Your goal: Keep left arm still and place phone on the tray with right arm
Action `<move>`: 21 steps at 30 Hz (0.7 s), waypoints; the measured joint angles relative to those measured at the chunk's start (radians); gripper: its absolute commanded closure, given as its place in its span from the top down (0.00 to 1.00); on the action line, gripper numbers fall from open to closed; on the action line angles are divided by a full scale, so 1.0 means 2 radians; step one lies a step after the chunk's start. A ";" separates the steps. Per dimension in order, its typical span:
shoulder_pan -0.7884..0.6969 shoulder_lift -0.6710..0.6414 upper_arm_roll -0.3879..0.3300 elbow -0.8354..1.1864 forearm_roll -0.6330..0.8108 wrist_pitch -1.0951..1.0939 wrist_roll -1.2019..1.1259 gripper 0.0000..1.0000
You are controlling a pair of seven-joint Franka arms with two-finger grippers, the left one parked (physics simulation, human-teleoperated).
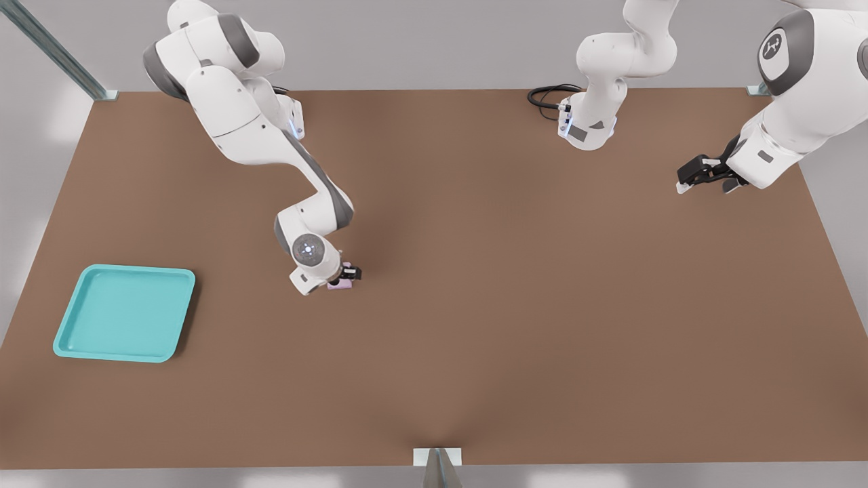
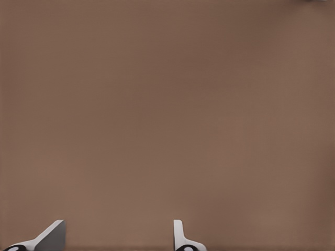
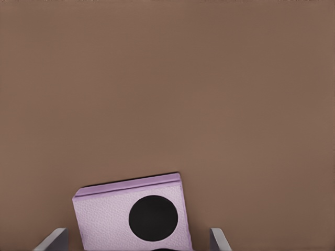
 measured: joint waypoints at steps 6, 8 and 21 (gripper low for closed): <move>-0.001 0.009 0.000 -0.002 -0.006 0.016 0.004 1.00; 0.000 0.009 0.004 -0.002 -0.008 0.020 0.005 1.00; -0.005 -0.009 0.011 0.001 -0.023 0.022 0.004 0.24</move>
